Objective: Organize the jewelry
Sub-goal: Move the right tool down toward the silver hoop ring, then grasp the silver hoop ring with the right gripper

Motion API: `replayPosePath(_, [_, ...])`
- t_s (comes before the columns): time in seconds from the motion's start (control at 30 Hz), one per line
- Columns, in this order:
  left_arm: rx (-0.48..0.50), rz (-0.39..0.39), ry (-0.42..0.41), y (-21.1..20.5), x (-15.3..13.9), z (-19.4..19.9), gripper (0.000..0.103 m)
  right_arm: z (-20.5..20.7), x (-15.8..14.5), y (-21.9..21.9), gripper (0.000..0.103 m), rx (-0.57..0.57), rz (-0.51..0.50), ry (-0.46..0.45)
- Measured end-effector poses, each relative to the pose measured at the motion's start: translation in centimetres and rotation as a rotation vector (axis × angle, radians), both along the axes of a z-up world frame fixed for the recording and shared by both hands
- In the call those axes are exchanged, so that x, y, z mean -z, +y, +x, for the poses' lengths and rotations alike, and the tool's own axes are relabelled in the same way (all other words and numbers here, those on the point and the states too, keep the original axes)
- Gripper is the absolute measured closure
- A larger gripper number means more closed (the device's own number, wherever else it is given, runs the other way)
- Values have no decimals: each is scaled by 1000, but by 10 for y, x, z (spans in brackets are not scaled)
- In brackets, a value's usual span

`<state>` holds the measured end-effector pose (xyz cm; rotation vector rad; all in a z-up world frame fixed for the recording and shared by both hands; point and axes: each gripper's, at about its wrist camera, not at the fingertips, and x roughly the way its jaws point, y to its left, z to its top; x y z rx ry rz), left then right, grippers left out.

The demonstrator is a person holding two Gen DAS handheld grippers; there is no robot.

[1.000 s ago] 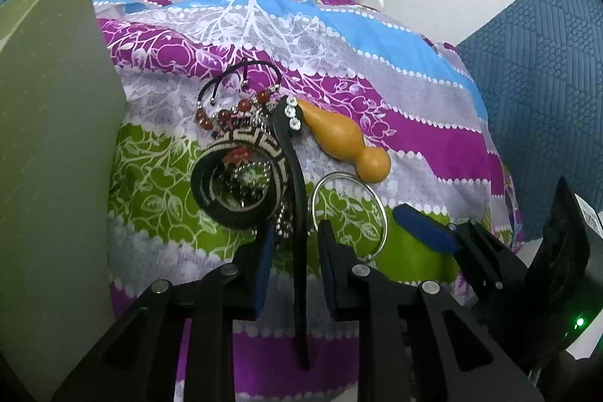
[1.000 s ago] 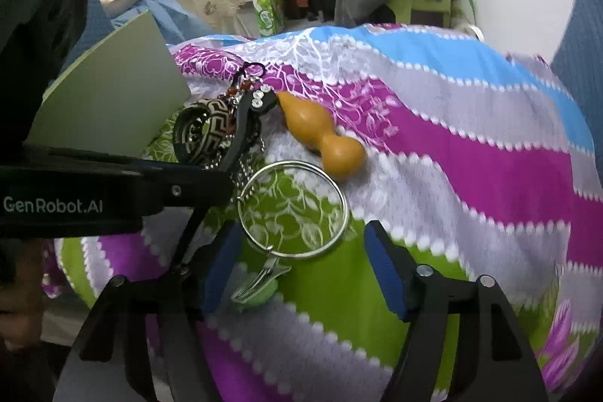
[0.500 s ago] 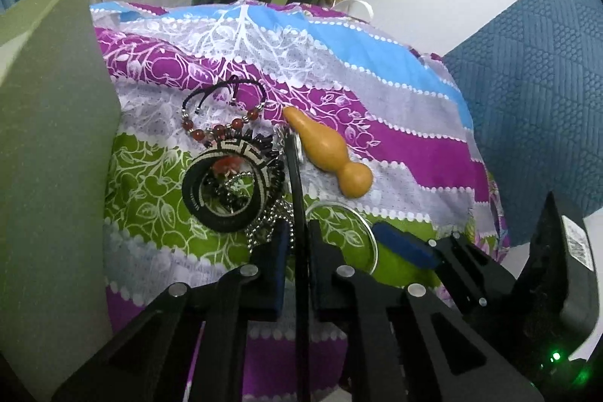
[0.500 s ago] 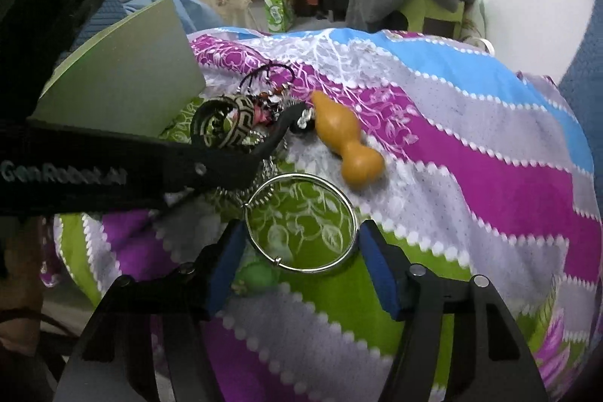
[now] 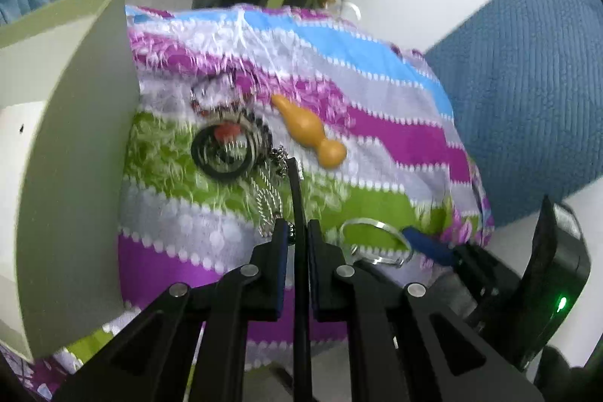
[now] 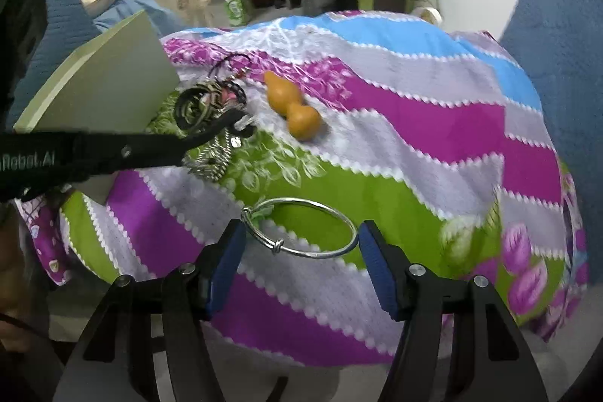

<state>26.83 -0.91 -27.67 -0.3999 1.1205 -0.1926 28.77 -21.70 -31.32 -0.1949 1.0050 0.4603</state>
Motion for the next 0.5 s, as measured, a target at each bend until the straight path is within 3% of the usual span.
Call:
replayPosePath(0.2, [24, -8, 43, -5, 17, -16, 93, -7, 13, -12, 43, 44, -18, 60])
replayPosePath(0.5, [40, 29, 53, -10, 16, -19, 92, -13, 10, -17, 43, 61, -24, 46])
